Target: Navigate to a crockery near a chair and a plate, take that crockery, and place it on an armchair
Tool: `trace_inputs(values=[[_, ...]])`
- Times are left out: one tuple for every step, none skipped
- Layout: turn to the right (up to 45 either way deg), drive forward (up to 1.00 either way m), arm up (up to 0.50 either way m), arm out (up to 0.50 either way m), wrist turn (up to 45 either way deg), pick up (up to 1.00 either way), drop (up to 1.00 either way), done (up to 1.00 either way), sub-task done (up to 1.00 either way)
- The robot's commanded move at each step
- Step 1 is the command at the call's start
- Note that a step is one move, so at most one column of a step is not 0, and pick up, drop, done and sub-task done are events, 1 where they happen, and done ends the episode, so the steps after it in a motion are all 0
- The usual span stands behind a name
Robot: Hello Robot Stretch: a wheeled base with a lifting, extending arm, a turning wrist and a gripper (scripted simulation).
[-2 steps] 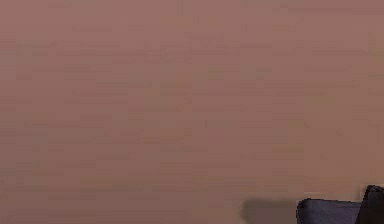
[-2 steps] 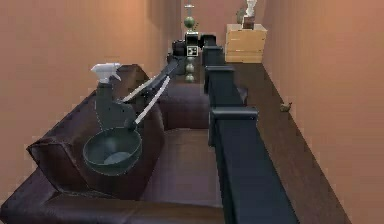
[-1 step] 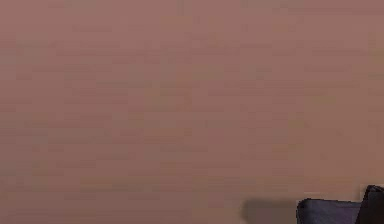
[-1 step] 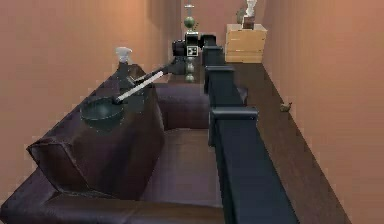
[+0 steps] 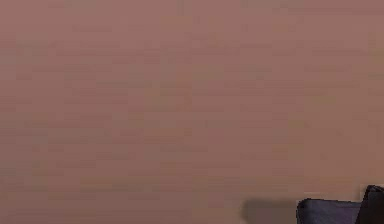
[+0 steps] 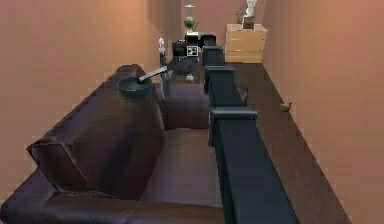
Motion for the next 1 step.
trace_inputs(values=[[0.0, 0.0, 0.0, 0.0, 36.0, 0.0, 0.0, 0.0, 0.0]])
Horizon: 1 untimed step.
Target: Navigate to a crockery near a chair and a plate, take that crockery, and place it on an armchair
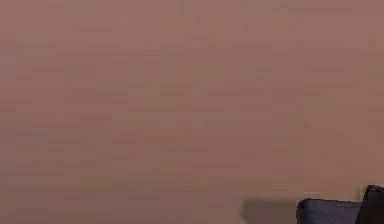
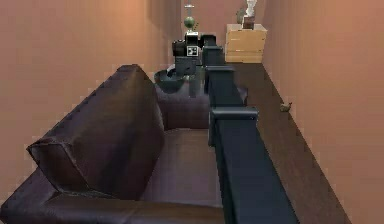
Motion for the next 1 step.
trace_inputs(values=[[0.0, 0.0, -0.26, 0.0, 0.0, 0.0, 0.0, 0.0, 0.0]])
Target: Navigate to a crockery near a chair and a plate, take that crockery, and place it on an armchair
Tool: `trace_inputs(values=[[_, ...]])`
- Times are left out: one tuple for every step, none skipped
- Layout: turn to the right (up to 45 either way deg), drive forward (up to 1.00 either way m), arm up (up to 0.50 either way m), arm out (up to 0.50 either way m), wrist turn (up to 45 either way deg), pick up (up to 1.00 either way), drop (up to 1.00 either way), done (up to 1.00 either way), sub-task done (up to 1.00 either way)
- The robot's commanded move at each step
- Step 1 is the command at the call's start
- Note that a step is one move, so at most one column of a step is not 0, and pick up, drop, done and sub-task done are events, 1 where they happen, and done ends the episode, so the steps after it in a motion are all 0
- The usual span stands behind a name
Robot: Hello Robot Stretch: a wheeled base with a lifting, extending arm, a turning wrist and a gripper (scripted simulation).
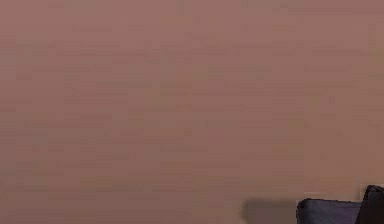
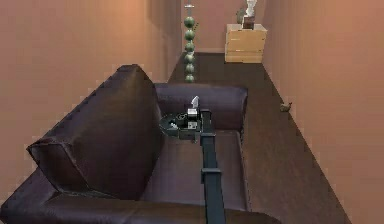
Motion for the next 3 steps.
trace_inputs(values=[[0.0, 0.0, -0.32, 0.0, 0.0, 0.0, 0.0, 0.0, 0.0], [0.0, 0.0, 0.0, 0.0, 0.0, 0.0, 1.0, 0.0, 0.0], [0.0, 0.0, 0.1, 0.0, 0.0, 0.0, 0.0, 0.0, 0.0]])
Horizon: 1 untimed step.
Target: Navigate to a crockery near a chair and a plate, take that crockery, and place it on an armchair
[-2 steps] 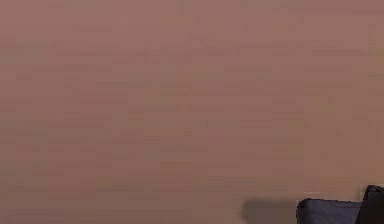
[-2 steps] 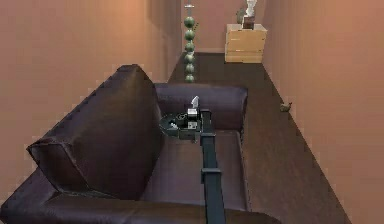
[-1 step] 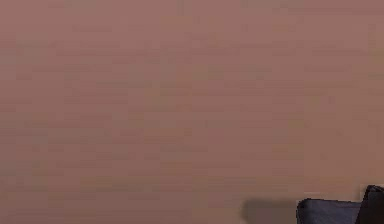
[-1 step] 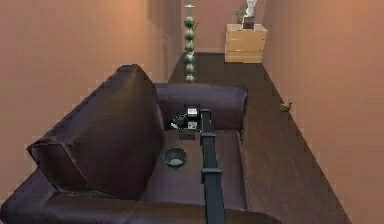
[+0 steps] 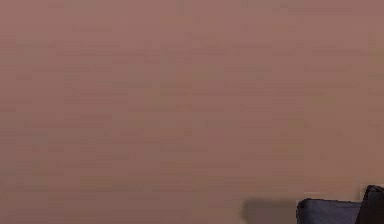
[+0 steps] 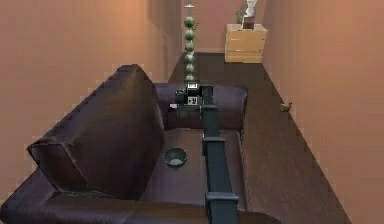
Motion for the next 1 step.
trace_inputs(values=[[0.0, 0.0, 0.0, -0.08, 0.0, 0.0, 0.0, 0.0, 0.0]])
